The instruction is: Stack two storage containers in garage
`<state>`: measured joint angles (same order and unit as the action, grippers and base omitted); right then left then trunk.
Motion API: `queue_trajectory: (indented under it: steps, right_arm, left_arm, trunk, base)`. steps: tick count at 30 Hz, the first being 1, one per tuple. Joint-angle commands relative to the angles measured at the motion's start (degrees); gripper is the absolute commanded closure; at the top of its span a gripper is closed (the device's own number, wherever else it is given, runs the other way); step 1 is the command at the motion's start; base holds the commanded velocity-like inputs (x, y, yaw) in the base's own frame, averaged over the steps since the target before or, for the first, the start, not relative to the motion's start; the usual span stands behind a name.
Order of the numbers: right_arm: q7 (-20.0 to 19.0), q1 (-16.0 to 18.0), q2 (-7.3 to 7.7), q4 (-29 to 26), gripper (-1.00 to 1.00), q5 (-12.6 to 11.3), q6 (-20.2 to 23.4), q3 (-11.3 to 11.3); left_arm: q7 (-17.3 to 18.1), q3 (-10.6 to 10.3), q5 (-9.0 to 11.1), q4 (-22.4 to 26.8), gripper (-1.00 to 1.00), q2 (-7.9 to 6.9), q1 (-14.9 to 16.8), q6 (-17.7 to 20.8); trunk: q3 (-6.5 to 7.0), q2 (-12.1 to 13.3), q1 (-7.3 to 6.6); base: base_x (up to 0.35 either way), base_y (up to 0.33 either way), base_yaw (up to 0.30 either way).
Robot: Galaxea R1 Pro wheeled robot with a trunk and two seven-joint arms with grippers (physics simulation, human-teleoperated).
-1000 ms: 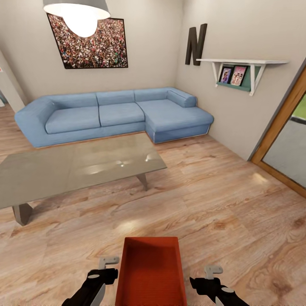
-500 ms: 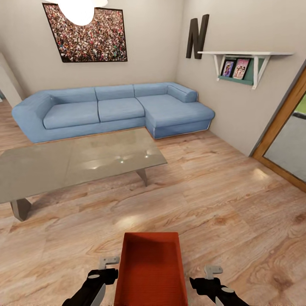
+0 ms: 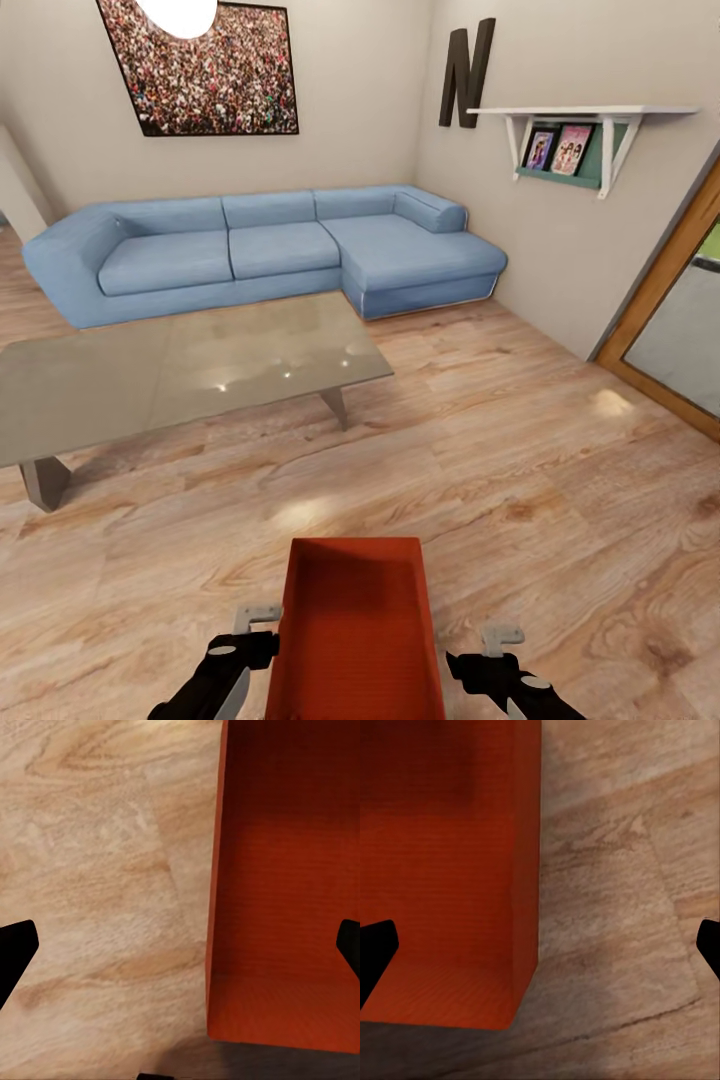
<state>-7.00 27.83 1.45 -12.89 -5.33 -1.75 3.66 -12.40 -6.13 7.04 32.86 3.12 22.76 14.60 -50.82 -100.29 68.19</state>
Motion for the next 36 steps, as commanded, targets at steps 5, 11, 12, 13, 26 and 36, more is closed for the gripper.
queue_trajectory:
  steps: [5, 11, 12, 13, 26, 36]
  right_arm:
    - [-0.12, 0.03, 0.04, 0.05, -1.00, -0.56, -0.18, 0.38]
    - [-0.12, 0.03, 0.04, 0.05, -1.00, -0.57, -0.18, 0.38]
    - [-0.12, 0.03, 0.04, 0.05, -1.00, -0.61, -0.18, 0.38]
    - [-0.12, 0.03, 0.04, 0.05, -1.00, -0.62, -0.18, 0.38]
    - [-0.12, 0.03, 0.04, 0.05, -1.00, -0.59, -0.25, 0.38]
    - [-0.12, 0.03, 0.04, -0.01, -1.00, 0.19, -0.30, 0.73]
  left_arm:
    - [-0.56, -0.37, 0.68, 0.10, -1.00, -0.02, 0.01, 0.19]
    - [-0.53, -0.37, 0.69, 0.10, -1.00, 0.04, 0.02, 0.17]
    - [-0.53, -0.37, 0.67, 0.10, -1.00, 0.08, 0.01, 0.17]
    - [-0.53, -0.37, 0.66, 0.10, -1.00, 0.09, 0.01, 0.16]
    - [-0.52, -0.38, 0.69, 0.10, -1.00, 0.14, 0.01, -0.06]
    - [-0.52, -0.46, 0.77, 0.17, -1.00, -0.04, 0.02, 0.10]
  trunk:
    - [-0.94, -2.04, 1.09]
    - [-2.02, -4.45, 2.40]
    - [-2.20, -4.85, 2.62]
    - [-2.38, -5.25, 2.84]
    - [-4.71, -10.46, 5.70]
    - [-6.51, -14.47, 7.89]
  base:
    - [-0.132, 0.000, 0.000]
    - [-0.028, 0.000, 0.000]
    - [-0.215, 0.000, 0.000]
    - [-0.240, 0.000, 0.000]
    - [-0.055, 0.000, 0.000]
    - [0.000, 0.000, 0.000]
